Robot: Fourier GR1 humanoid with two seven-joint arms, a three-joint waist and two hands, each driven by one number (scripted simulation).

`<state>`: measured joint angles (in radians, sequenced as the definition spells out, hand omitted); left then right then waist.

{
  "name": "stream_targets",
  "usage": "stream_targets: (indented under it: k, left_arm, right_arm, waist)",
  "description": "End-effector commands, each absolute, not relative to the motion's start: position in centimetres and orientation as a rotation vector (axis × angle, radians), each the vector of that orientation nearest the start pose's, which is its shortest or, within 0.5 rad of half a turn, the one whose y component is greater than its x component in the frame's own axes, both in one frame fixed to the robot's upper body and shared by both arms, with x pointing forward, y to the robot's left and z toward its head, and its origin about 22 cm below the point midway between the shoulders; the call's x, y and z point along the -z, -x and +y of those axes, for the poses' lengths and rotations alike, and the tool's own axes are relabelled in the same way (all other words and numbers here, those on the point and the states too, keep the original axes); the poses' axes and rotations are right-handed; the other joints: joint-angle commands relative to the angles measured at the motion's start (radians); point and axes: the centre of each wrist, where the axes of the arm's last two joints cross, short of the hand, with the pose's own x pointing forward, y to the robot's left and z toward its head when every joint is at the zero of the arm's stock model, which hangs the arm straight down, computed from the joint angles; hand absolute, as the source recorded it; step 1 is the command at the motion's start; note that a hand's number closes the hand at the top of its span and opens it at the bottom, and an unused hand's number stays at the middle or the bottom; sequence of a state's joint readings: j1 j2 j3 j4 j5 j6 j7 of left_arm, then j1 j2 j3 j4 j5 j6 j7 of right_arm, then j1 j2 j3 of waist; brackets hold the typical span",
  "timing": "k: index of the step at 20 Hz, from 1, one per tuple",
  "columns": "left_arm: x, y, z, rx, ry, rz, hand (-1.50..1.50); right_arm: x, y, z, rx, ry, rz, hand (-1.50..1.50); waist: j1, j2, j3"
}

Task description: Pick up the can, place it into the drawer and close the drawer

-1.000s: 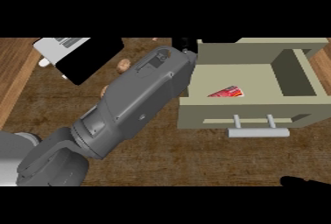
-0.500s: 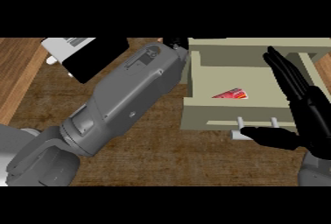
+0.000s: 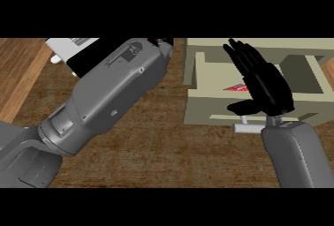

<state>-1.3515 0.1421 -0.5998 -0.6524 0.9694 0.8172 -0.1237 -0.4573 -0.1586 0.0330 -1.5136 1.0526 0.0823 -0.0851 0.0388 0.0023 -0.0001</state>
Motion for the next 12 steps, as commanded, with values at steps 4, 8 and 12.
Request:
stream_targets:
  k: [4, 8, 12]
  left_arm:
    - [-20.6, -41.5, 3.8, -0.162, -0.035, -1.709, -1.5]
    - [-20.6, -42.0, 6.9, -0.159, -0.063, -1.702, -1.5]
    - [-19.5, -41.5, 8.7, -0.177, -0.072, -1.711, -1.5]
  right_arm:
    - [-7.8, -37.5, -19.0, -1.167, 1.033, -1.682, -1.5]
    - [-6.9, -39.9, -19.7, -1.161, 1.075, -1.651, -1.5]
    - [-3.8, -39.9, -18.4, -1.168, 1.135, -1.63, -1.5]
  waist:
    - [0.006, -0.003, 0.001]
    - [0.009, 0.003, 0.001]
    - [0.003, 0.002, 0.001]
